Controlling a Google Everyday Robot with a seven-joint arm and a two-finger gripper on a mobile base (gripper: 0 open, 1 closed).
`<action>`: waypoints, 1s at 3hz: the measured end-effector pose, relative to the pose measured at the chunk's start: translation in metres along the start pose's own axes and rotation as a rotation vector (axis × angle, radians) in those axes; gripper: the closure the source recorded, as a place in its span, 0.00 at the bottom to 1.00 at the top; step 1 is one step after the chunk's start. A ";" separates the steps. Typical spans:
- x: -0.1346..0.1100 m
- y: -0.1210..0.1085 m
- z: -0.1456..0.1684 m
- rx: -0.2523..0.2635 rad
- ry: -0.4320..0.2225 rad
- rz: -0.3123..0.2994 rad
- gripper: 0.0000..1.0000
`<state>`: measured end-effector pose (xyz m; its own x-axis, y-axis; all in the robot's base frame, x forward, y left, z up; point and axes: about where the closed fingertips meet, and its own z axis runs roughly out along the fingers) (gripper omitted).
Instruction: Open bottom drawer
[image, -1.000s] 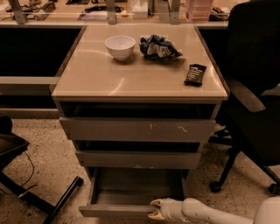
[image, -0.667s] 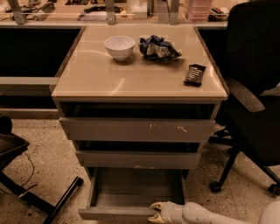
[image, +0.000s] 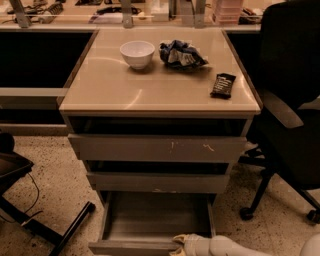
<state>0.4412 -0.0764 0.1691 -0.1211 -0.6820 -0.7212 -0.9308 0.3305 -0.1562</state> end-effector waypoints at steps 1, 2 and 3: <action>-0.002 0.000 -0.002 0.000 0.000 0.000 1.00; 0.001 0.010 -0.004 0.005 0.001 0.005 1.00; -0.001 0.010 -0.006 0.005 0.000 0.005 1.00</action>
Offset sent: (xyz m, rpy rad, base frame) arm -0.4516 -0.0915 -0.0856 0.0223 0.0064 -0.2671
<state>0.4301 -0.0766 0.1719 -0.1263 -0.6805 -0.7218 -0.9283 0.3376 -0.1558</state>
